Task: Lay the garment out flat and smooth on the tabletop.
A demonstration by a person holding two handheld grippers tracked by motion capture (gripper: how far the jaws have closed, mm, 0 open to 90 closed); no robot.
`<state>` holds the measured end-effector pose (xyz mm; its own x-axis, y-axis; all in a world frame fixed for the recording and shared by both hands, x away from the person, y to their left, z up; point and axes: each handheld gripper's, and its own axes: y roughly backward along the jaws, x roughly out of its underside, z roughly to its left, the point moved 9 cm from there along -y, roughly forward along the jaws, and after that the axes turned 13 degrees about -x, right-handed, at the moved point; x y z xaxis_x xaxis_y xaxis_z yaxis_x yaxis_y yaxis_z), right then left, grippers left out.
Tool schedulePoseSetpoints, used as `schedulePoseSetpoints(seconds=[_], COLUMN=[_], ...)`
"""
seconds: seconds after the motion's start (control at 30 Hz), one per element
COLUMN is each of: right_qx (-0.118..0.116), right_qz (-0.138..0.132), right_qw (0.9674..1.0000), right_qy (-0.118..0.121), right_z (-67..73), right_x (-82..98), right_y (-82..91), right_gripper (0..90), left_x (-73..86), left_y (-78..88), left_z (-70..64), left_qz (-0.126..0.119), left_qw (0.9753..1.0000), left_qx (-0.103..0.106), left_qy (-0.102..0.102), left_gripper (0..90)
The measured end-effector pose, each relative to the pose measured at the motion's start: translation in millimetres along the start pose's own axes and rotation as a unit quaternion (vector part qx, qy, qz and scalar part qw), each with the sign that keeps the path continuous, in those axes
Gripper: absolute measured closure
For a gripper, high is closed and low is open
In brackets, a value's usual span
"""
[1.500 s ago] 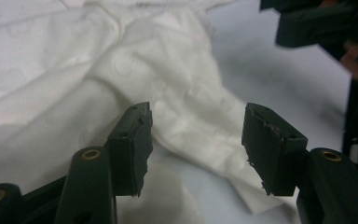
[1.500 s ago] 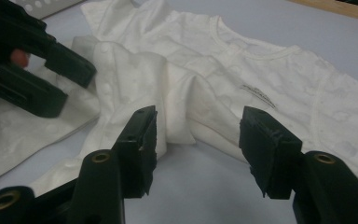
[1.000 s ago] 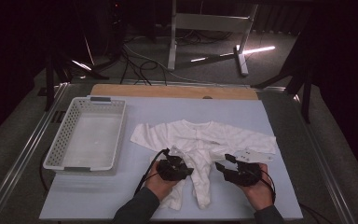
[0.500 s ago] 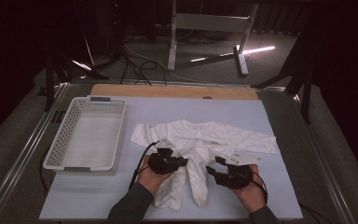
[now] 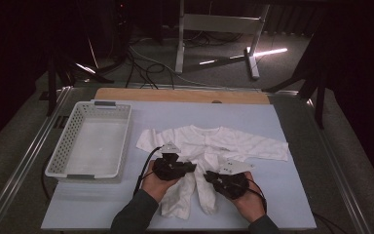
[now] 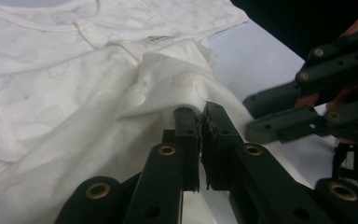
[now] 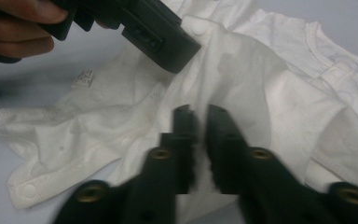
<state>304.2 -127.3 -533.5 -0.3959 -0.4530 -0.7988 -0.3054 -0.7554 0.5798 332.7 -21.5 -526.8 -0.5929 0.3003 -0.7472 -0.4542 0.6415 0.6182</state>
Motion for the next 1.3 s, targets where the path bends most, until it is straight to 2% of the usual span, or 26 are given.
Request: schedulePoseSetpoints(seconds=[0.07, 0.2, 0.33, 0.53, 0.67, 0.93, 0.97, 1.03, 1.17, 1.3], right_qx=[0.001, 0.006, 0.009, 0.008, 0.010, 0.008, 0.009, 0.009, 0.010, 0.012], right_qz=[0.001, -0.001, -0.009, -0.020, -0.026, -0.037, -0.037, -0.037, -0.039, -0.042], right_qw=[1.0000, 0.9999, 0.9999, 0.9998, 0.9996, 0.9993, 0.9993, 0.9993, 0.9992, 0.9990], right_qy=[0.008, 0.010, 0.007, 0.005, 0.004, -0.002, -0.002, -0.002, 0.000, -0.004], right_z=[0.3, 0.0, -0.8, -2.2, -3.0, -2.7, -3.0, -2.9, -3.8, -6.6], right_x=[-0.7, -1.9, -3.2, -5.9, -7.8, -10.1, -10.0, -9.9, -10.4, -10.1], right_y=[-0.1, 1.5, 3.4, 7.3, 9.5, 11.1, 11.0, 10.9, 11.7, 13.4], right_gripper=[88.5, 88.8, 88.9, 89.0, 89.1, 89.1, 89.1, 89.1, 89.0, 88.5], left_x=[-1.0, 1.0, 11.7, 28.1, 31.1, 39.8, 40.1, 40.3, 37.5, 33.2], left_y=[1.0, 1.3, -0.9, -7.9, -11.6, -24.9, -26.3, -27.8, -23.1, -11.8], left_z=[-1.2, -3.8, -7.6, -12.0, -22.0, -37.8, -39.5, -40.8, -41.6, -39.0], left_qz=[-0.005, -0.005, 0.005, 0.025, 0.031, 0.054, 0.055, 0.056, 0.049, 0.035], left_qw=[0.9999, 0.9998, 0.9996, 0.9991, 0.9980, 0.9960, 0.9960, 0.9961, 0.9963, 0.9963], left_qx=[0.008, 0.016, 0.026, 0.036, 0.055, 0.070, 0.070, 0.068, 0.067, 0.074], left_qy=[0.004, 0.008, 0.005, 0.002, -0.003, -0.010, -0.008, -0.010, -0.022, -0.028], left_gripper=[81.3, 64.7, 52.4, 45.6, 41.6, 38.3, 39.0, 45.9, 75.0, 87.2])
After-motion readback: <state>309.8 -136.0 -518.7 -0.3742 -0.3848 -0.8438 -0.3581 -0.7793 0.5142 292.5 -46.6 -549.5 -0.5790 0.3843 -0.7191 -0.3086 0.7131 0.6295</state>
